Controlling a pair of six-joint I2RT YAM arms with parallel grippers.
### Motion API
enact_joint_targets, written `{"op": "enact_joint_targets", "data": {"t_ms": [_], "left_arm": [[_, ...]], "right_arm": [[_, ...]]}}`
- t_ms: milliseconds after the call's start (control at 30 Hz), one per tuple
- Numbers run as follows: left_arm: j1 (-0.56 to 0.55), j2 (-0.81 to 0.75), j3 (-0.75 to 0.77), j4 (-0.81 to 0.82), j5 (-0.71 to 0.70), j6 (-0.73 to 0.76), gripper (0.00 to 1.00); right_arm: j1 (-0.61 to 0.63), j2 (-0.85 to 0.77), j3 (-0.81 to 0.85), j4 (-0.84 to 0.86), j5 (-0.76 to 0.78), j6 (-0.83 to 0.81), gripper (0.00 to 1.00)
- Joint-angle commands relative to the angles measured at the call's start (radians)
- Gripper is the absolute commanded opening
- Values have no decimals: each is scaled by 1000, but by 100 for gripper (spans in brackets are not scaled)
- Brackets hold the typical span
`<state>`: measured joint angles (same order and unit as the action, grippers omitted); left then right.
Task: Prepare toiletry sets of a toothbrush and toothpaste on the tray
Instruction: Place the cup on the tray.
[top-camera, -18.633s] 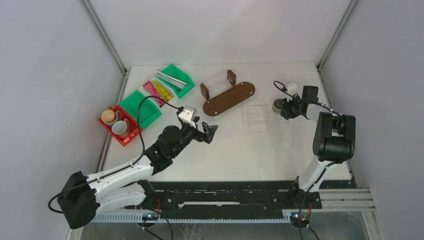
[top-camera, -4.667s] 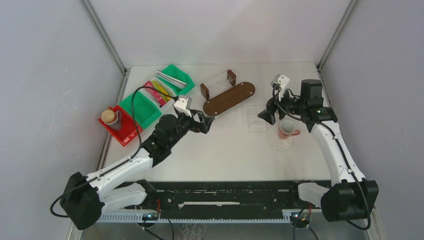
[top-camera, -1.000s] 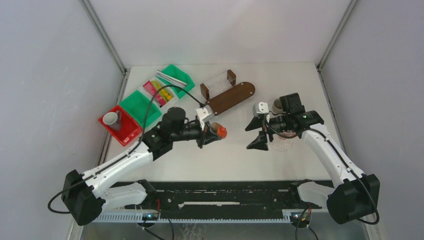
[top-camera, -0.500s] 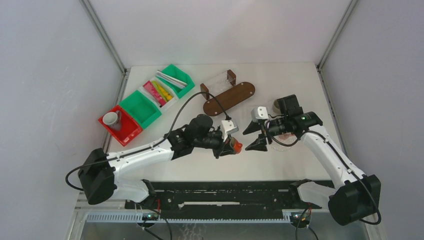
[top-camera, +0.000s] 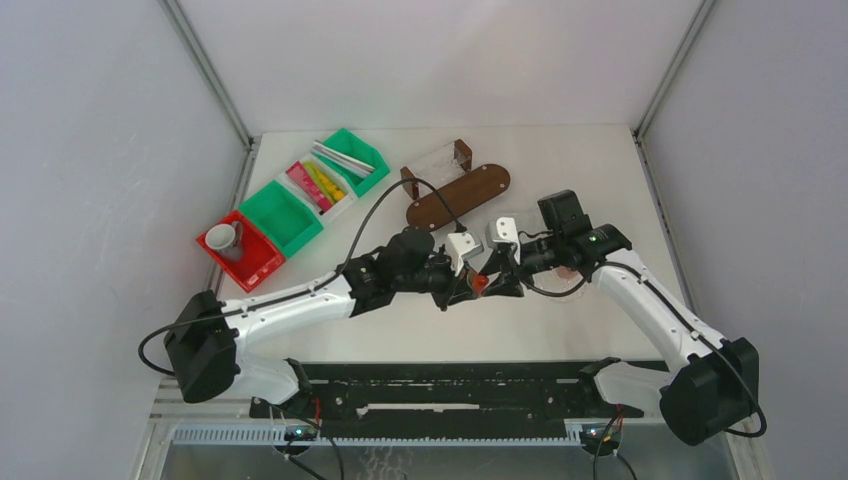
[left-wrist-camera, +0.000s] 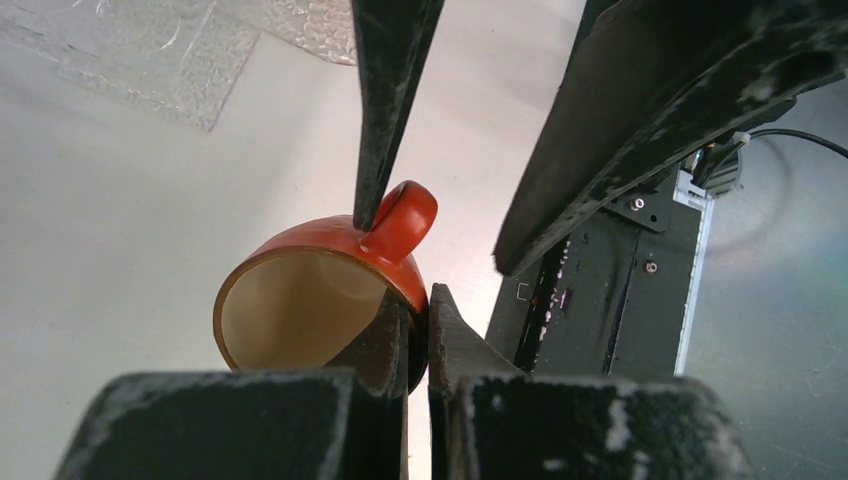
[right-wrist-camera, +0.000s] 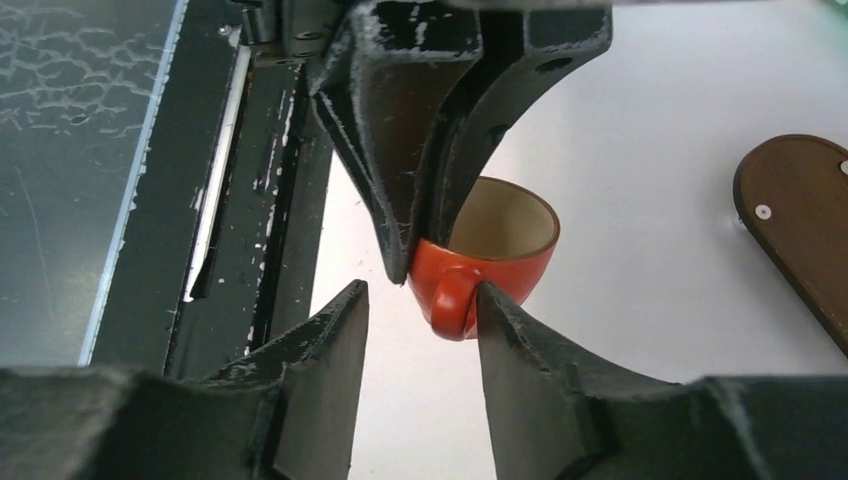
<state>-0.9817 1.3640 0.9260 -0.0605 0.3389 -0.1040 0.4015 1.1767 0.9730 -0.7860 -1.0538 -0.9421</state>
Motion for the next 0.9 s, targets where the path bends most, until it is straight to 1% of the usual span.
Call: {"op": "enact_joint_targets", "data": {"t_ms": [0, 33, 200, 300, 367, 400, 433, 533, 600, 667, 767, 867], "left_arm": [[-15, -6, 81, 87, -22, -27, 0], [-17, -6, 82, 89, -24, -31, 0], [-18, -11, 82, 98, -24, -44, 0], [-18, -13, 82, 101, -31, -53, 1], [-18, -19, 78, 105, -40, -67, 5], [-17, -23, 74, 109, -44, -74, 14], [-18, -30, 66, 122, -47, -83, 21], [-17, -56, 30, 171, -44, -104, 36], [-17, -77, 6, 198, -51, -117, 44], [-14, -101, -17, 216, -60, -131, 48], [2, -143, -63, 253, -61, -163, 50], [46, -209, -146, 329, -50, -237, 54]], "right_arm": [[22, 5, -2, 71, 51, 60, 48], [26, 6, -1, 73, 57, 62, 47], [33, 8, -1, 88, 83, 75, 27], [35, 6, -2, 90, 88, 77, 11], [34, 4, -2, 92, 92, 80, 1], [34, 2, -2, 96, 94, 86, 0], [34, -1, -2, 101, 92, 94, 0], [22, 0, 7, 95, 66, 106, 0], [11, -1, 10, 93, 42, 111, 0], [-4, -3, 10, 89, 19, 114, 0], [-27, -6, 13, 84, -20, 118, 0], [-52, -8, 13, 77, -60, 116, 0]]}}
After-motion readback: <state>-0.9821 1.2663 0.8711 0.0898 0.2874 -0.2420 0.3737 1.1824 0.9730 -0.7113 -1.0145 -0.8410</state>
